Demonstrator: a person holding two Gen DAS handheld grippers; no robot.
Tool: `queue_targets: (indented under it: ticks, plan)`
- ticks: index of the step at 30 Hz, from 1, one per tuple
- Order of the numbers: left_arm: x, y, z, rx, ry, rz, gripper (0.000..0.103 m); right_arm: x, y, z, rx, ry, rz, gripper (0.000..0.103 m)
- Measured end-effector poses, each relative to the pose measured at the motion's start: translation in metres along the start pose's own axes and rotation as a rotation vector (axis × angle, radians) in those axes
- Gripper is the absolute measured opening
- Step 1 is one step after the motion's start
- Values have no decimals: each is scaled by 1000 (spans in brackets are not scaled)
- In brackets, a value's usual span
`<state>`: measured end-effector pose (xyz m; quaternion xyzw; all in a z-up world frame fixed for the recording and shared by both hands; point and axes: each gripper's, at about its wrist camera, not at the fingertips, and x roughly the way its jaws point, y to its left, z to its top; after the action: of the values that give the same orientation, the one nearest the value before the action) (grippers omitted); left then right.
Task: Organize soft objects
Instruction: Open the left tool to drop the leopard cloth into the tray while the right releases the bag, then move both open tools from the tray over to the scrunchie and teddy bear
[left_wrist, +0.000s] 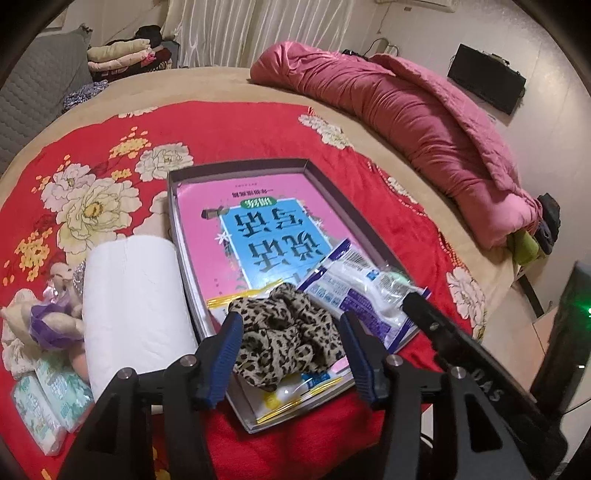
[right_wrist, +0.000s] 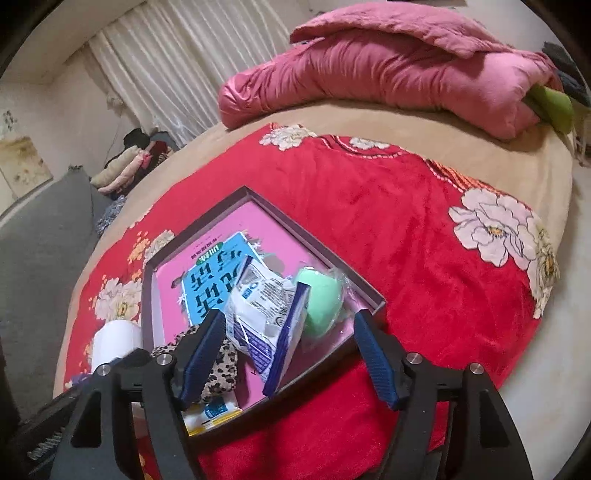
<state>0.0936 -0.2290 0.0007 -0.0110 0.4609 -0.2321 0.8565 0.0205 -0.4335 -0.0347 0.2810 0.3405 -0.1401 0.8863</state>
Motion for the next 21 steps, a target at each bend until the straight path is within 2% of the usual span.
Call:
queue_targets:
  ticks: [8, 12, 21]
  plan:
    - [-15, -6, 4, 22, -42, -8, 55, 4, -7, 1, 40, 15, -14, 74]
    - [-24, -8, 7, 19, -60, -25, 65, 3, -8, 0, 41, 15, -17, 74]
    - [-55, -1, 4, -24, -105, -42, 65, 3, -5, 0, 29, 2, -26, 77]
